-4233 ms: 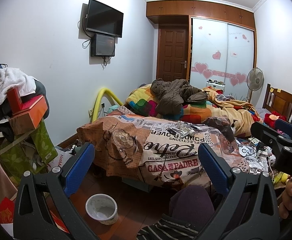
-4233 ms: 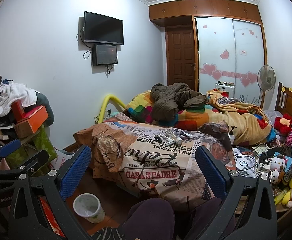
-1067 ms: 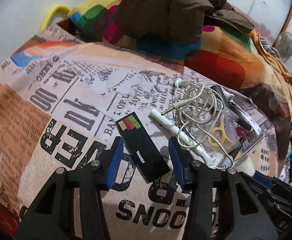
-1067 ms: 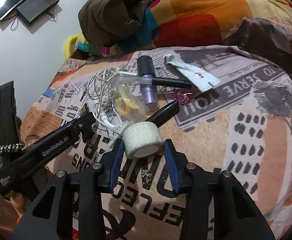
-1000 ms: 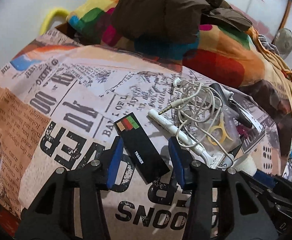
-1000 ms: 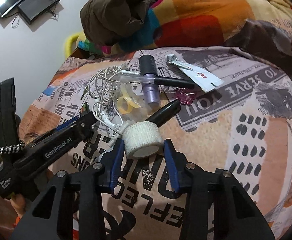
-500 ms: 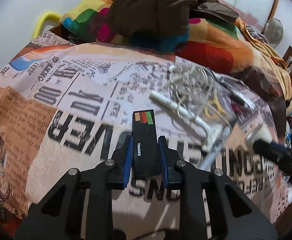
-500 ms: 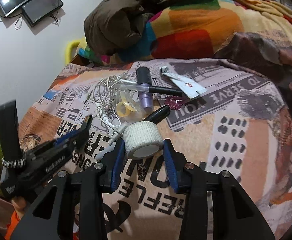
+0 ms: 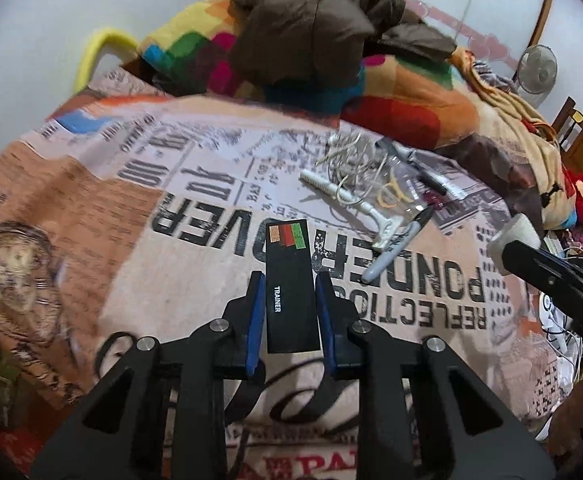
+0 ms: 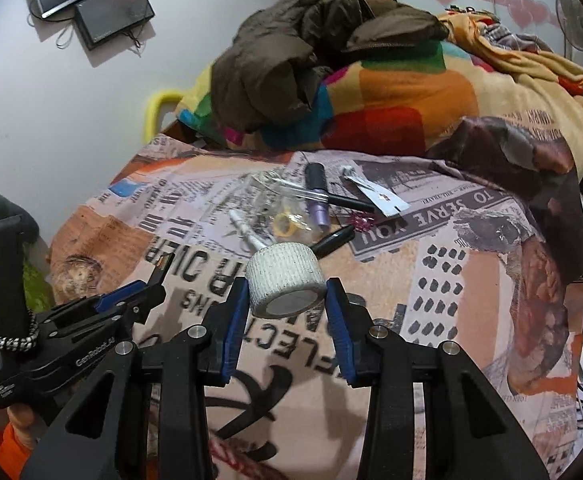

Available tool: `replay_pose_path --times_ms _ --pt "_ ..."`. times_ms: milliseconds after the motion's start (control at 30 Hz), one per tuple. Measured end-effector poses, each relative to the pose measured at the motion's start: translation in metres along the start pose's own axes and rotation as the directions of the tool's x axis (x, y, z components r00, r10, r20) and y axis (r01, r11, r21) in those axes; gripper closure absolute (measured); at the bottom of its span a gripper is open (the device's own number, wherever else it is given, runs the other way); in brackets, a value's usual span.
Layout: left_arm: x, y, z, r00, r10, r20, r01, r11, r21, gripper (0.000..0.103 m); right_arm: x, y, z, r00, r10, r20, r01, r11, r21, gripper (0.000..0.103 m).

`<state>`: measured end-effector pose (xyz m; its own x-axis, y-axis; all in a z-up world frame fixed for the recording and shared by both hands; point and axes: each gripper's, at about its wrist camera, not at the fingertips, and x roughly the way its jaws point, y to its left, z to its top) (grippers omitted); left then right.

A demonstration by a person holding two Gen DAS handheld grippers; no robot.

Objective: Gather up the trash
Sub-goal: 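Carry the card and tape roll with both tools over the white bin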

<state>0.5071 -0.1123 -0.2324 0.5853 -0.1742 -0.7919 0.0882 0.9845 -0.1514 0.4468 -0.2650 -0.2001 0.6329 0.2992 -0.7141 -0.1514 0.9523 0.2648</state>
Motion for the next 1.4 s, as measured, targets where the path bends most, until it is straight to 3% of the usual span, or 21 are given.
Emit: replay_pose_path --times_ms 300,533,833,1133,1400 --pt "-0.090 0.018 -0.007 0.992 0.050 0.119 -0.053 0.998 0.017 0.079 -0.044 0.057 0.004 0.997 0.051 0.056 -0.046 0.996 -0.077 0.067" --pt "-0.174 0.051 -0.025 0.971 0.084 0.225 -0.083 0.996 -0.014 0.079 -0.078 0.117 0.001 0.989 0.123 0.086 -0.108 0.980 -0.166 0.067" --pt "-0.250 0.111 -0.065 0.944 0.145 0.295 -0.117 0.987 -0.111 0.079 -0.095 0.200 -0.018 0.971 0.231 0.063 -0.205 0.939 -0.278 0.067" --pt "-0.296 0.185 -0.124 0.924 0.255 0.285 -0.190 0.953 -0.236 0.079 -0.086 0.290 -0.059 0.942 0.333 -0.035 -0.319 0.862 -0.394 0.067" --pt "-0.304 0.245 -0.182 0.922 0.323 0.212 -0.243 0.911 -0.333 0.079 -0.059 0.351 -0.105 0.916 0.364 -0.170 -0.401 0.800 -0.446 0.067"
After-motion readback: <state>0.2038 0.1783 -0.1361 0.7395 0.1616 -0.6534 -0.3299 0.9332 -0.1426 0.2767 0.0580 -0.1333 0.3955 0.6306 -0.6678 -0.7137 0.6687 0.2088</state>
